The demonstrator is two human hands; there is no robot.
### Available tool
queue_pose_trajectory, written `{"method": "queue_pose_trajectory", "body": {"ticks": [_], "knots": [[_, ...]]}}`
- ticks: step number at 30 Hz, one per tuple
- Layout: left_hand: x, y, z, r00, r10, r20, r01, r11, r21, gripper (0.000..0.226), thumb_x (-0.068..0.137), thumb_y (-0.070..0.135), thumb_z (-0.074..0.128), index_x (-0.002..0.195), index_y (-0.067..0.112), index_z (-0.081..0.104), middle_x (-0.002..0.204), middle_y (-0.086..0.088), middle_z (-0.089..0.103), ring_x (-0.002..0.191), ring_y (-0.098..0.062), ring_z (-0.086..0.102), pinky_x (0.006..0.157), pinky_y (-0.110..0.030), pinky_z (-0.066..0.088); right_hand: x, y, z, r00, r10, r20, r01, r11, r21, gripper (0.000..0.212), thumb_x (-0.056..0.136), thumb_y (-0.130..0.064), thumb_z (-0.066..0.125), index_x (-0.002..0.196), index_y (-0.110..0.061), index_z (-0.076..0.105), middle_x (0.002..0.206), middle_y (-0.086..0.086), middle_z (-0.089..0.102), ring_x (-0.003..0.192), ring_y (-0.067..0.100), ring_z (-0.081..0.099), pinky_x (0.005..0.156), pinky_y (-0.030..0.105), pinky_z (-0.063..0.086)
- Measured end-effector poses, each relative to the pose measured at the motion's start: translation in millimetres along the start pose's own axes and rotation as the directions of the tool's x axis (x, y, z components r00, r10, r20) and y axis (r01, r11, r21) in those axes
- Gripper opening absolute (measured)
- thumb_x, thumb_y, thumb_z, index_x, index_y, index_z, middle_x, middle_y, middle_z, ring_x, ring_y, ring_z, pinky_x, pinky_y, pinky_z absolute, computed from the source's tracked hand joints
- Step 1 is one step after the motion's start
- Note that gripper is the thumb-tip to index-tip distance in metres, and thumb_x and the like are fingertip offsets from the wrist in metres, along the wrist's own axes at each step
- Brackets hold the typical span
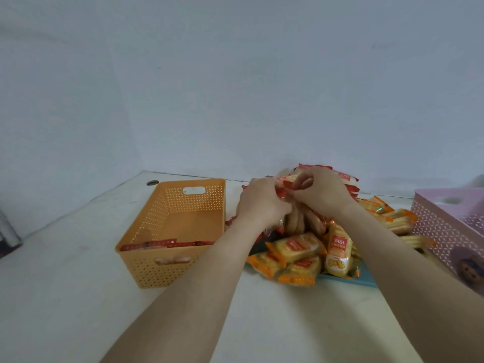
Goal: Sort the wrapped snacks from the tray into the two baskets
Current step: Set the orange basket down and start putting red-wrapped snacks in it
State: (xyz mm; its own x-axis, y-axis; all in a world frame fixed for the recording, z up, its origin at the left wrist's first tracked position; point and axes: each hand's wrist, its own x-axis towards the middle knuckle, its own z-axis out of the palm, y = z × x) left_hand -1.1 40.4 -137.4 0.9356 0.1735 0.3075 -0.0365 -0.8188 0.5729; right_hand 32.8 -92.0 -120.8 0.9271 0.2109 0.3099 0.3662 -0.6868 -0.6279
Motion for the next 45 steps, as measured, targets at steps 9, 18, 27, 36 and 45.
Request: {"method": "queue_pose_trajectory", "body": {"ticks": [9,18,27,36,45], "knots": [[-7,-7,-90,0.89,0.085,-0.448,-0.113,0.993,-0.037,0.038,0.076,0.023,0.069,0.114,0.026,0.062,0.113,-0.002,0.053,0.096,-0.018,0.057,0.083,-0.031,0.051,3,-102,-4,0.949,-0.114,-0.294,0.249,0.843,0.477,0.027,0.069,0.004,0.055,0.072,-0.022,0.065,0.074,0.0,0.07,0.074,0.019,0.069,0.065,0.031,0.054],[-33,-29,-86,0.951,0.085,-0.299,-0.055,0.993,0.106,0.057,0.087,-0.001,0.052,0.139,0.021,0.045,0.149,-0.001,0.039,0.138,-0.018,0.034,0.107,-0.027,0.028,-8,-90,21,0.959,-0.235,0.157,0.198,0.955,0.22,0.061,0.088,-0.009,0.055,0.144,-0.022,0.036,0.146,0.001,0.041,0.124,0.02,0.049,0.091,0.028,0.044],[-3,-14,11,0.953,-0.131,0.272,0.048,0.956,0.291,0.097,0.08,0.055,0.063,0.152,0.024,0.005,0.16,-0.014,-0.01,0.144,-0.045,0.002,0.113,-0.055,0.025,-8,19,-14,0.895,0.23,0.382,-0.11,0.944,-0.31,0.109,0.074,-0.062,0.068,0.153,-0.029,0.002,0.157,0.008,0.024,0.14,0.031,0.031,0.108,0.044,0.034],[29,-31,28,0.844,-0.361,0.396,0.276,0.927,0.254,0.129,0.066,0.048,0.079,0.149,0.03,-0.019,0.154,-0.012,0.029,0.13,-0.036,0.044,0.1,-0.047,0.045,-15,23,25,0.942,0.133,0.307,0.097,0.769,-0.632,0.044,0.087,-0.05,0.056,0.115,-0.017,0.061,0.136,0.009,0.045,0.128,0.031,0.038,0.098,0.048,0.038],[8,-2,16,0.981,0.024,0.19,-0.034,0.998,0.048,0.098,0.071,0.014,0.075,0.146,0.037,0.017,0.125,-0.008,0.057,0.105,-0.028,0.058,0.076,-0.032,0.049,-12,32,8,1.0,-0.001,-0.019,-0.003,0.977,-0.213,0.024,0.088,-0.025,0.056,0.068,-0.013,0.052,0.063,0.0,0.054,0.06,0.019,0.053,0.049,0.026,0.036]]}}
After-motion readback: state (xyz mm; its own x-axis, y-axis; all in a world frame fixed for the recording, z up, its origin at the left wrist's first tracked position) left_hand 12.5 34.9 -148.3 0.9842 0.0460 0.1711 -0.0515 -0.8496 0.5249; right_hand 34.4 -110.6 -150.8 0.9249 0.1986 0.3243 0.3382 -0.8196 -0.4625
